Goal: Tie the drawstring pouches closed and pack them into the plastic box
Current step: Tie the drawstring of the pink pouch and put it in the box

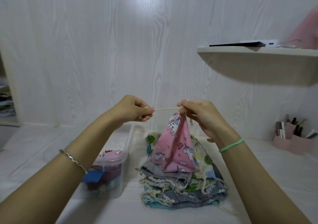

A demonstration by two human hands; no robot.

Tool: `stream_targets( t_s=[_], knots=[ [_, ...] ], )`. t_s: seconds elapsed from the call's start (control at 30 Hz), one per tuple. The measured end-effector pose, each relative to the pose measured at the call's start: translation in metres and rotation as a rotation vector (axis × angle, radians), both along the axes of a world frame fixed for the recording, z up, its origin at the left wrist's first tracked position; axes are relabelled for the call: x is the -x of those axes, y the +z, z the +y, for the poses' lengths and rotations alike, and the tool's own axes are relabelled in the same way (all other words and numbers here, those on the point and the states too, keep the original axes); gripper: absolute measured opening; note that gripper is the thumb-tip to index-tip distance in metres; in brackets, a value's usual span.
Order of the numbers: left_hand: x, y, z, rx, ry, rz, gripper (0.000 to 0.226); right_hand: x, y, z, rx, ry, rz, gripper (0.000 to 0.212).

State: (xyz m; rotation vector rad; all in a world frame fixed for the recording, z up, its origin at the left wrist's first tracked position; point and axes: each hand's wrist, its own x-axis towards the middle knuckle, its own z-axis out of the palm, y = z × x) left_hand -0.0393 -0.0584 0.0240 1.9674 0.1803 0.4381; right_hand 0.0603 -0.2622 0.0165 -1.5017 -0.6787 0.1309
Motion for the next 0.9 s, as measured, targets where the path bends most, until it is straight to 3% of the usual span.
stream_targets(
  t_s=[0.07, 0.13, 0.27, 0.47, 0.57, 0.9],
  knots=[
    [-0.002, -0.001, 0.001, -0.253, 0.047, 0.074, 0.005, 0.003, -0.004, 0.004, 0.042, 0.009, -0.034, 0.020],
    [-0.005, 0.000, -0.012, -0.441, 0.042, 0.029, 0.017, 0.005, -0.005, 0.007, 0.067, 0.014, -0.062, 0.023],
    [-0.010, 0.004, -0.041, -0.244, -0.197, -0.090, 0.023, 0.006, -0.003, 0.008, 0.101, 0.028, -0.097, 0.020],
    [-0.021, -0.003, -0.044, -0.180, -0.183, -0.070, 0.012, 0.007, -0.003, 0.000, 0.100, 0.030, -0.045, 0.013],
    [-0.024, -0.006, -0.044, -0.069, -0.179, -0.003, 0.016, 0.009, -0.007, -0.005, 0.120, 0.089, -0.066, 0.024],
    [-0.025, -0.003, -0.047, -0.029, -0.227, 0.137, 0.037, 0.011, -0.019, 0.006, 0.214, -0.288, -0.601, 0.013]
  ],
)
